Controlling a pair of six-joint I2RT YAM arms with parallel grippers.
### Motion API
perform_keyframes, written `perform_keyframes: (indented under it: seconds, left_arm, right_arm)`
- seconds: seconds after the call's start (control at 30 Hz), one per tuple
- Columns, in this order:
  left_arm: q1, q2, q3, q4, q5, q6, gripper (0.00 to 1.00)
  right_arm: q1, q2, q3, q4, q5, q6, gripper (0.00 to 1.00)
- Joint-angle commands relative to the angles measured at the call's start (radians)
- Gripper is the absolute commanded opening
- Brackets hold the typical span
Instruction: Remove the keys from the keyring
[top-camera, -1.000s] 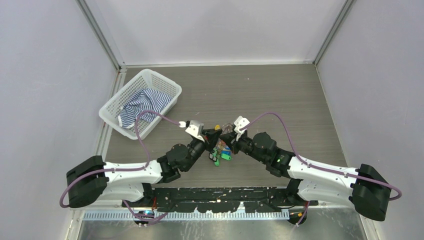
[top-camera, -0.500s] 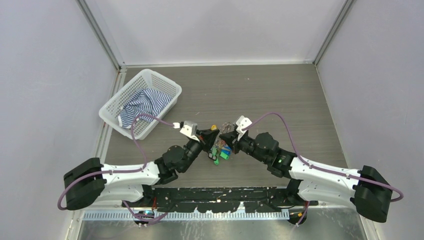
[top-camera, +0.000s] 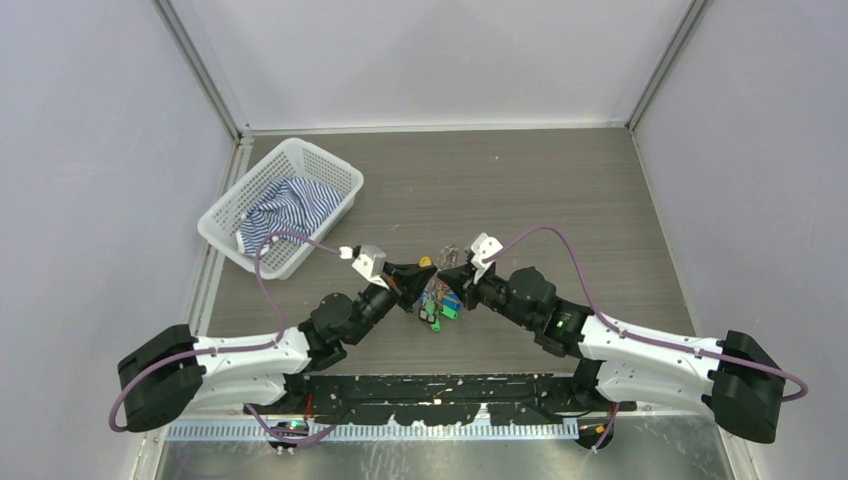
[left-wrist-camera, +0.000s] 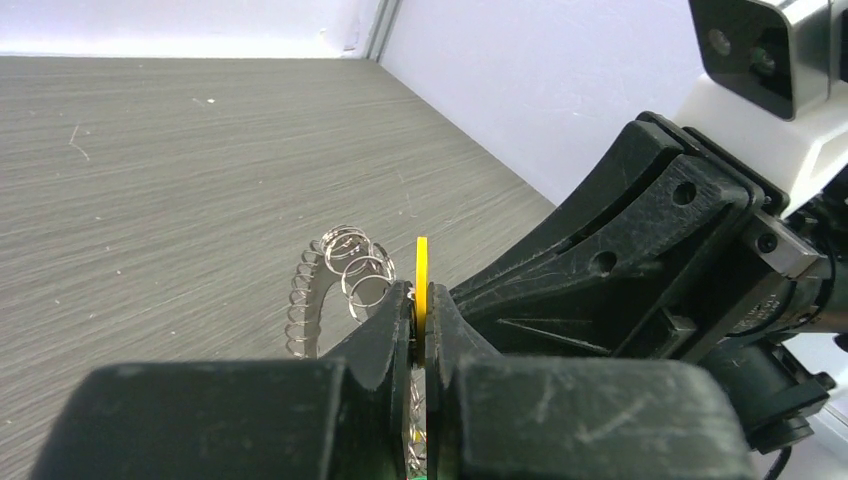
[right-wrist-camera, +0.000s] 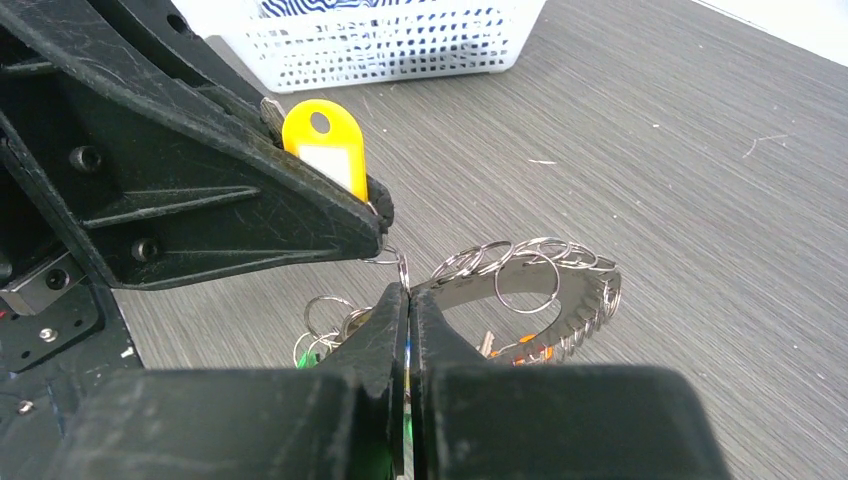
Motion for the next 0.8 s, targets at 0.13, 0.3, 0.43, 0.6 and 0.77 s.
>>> perform_keyframes:
  seconds: [0.13, 0.3, 0.43, 0.6, 0.77]
  left_arm:
    - [0.000, -0.113, -0.030, -0.060, 0.011, 0.043, 0.00]
    - [0.000, -0.105, -0.035, -0.087, -0.034, 0.065, 0.00]
    - [0.001, -0.102, -0.052, -0.091, -0.130, 0.061, 0.00]
    - [0.017, -0.098, -0.083, -0.075, -0.216, 0.031, 0.00]
    - [0.032, -0.061, -0.103, 0.007, -0.166, 0.029, 0.00]
  right_arm:
    - [-0.010, -0.045, -0.063, 0.314, 0.165, -0.081, 0.01]
    - [-0.011, 0.012, -0.099, 0.470, 0.169, -0.125, 0.01]
    - [-0.010, 0.042, -0.117, 0.521, 0.200, -0.133, 0.01]
    - [-0.009, 0.045, -0.141, 0.528, 0.209, -0.125, 0.01]
    - [-0.009, 0.046, -0.150, 0.518, 0.240, -0.110, 0.01]
